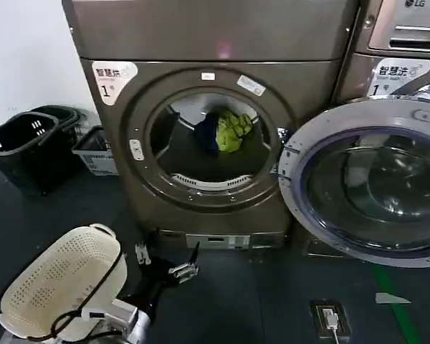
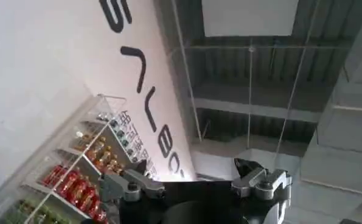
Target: Grasp the clothes from the dryer.
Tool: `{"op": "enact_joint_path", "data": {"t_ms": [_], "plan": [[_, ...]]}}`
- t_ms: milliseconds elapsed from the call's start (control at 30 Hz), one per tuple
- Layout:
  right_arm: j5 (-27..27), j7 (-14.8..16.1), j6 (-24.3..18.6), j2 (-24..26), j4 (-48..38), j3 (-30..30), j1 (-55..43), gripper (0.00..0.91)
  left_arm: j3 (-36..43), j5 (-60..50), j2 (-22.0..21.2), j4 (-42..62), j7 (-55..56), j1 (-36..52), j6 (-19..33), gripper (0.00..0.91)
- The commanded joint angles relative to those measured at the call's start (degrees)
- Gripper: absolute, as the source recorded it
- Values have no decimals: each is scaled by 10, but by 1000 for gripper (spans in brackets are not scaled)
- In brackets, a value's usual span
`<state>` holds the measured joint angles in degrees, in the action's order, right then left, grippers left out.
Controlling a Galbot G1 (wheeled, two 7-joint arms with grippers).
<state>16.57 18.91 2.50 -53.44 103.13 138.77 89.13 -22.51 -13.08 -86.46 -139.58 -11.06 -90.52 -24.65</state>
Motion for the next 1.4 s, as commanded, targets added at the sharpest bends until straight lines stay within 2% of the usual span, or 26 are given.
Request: {"op": "enact_joint_path", "data": {"t_ms": [33,1167,1400], "plan": [[-1,0,0,-1,0,0,0,907,1,2,-1,3,0,2,1,907],[2,-5,-3,2,-10,14,10,907,-1,7,-1,-4,11,4,7,907],[-15,-23,0,5,-12,12,18,907,-2,5,-1,-8,13,1,1,907]]}}
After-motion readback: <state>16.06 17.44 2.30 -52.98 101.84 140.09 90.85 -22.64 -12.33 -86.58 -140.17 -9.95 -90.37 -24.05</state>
